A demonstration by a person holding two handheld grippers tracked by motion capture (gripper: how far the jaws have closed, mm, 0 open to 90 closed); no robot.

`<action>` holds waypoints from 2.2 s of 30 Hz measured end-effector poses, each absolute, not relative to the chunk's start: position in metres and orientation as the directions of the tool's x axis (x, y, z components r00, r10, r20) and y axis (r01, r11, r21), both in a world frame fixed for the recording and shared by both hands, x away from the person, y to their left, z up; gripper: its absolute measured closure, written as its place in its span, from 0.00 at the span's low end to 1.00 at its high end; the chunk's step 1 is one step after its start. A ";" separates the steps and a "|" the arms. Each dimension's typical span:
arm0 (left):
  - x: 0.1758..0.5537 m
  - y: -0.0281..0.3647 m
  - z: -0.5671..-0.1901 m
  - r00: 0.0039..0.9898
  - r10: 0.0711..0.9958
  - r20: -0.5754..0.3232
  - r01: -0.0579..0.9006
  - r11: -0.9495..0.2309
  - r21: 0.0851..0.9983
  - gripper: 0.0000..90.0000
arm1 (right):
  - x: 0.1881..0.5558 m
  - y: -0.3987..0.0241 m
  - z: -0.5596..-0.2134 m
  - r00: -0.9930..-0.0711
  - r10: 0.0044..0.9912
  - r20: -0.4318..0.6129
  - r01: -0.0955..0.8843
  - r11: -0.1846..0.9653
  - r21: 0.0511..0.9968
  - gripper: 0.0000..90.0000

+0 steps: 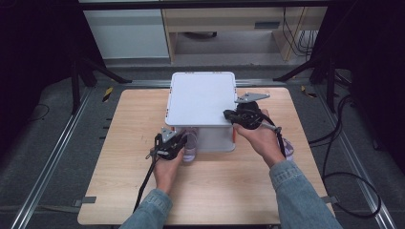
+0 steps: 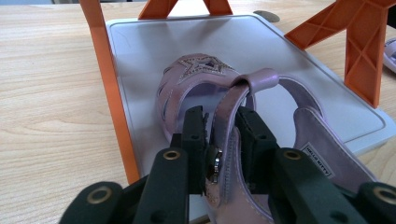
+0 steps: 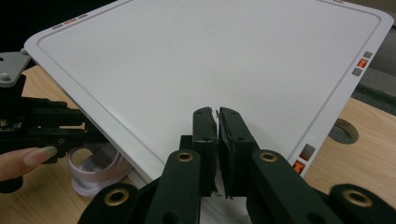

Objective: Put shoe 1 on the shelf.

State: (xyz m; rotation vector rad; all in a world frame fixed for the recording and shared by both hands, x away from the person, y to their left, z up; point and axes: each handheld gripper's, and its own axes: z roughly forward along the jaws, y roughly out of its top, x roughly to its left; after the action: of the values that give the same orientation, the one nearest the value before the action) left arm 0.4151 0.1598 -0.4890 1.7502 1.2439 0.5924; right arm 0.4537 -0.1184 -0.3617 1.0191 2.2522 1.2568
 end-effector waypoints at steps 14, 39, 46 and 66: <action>0.380 0.168 -0.453 0.496 0.866 -0.058 0.443 -0.195 0.875 0.77 | 0.451 -0.117 -0.363 -0.667 0.745 0.012 0.401 0.345 0.849 0.95; 0.346 0.151 -0.486 0.691 0.717 0.093 0.430 -0.511 0.744 0.99 | 0.450 -0.117 -0.363 -0.667 0.745 0.004 0.395 0.350 0.849 0.96; 0.351 0.151 -0.493 0.690 0.715 0.112 0.437 -0.535 0.723 0.99 | 0.450 -0.117 -0.363 -0.666 0.746 0.007 0.397 0.346 0.850 0.96; 0.386 0.150 -0.498 0.647 0.755 0.109 0.462 -0.502 0.731 0.99 | 0.449 -0.118 -0.364 -0.674 0.739 0.010 0.392 0.345 0.853 0.98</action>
State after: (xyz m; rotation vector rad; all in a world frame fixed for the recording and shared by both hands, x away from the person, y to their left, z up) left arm 0.3857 0.1502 -0.4983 2.1832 0.9416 0.5539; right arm 0.4490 -0.1176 -0.3641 0.9949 2.2359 1.2594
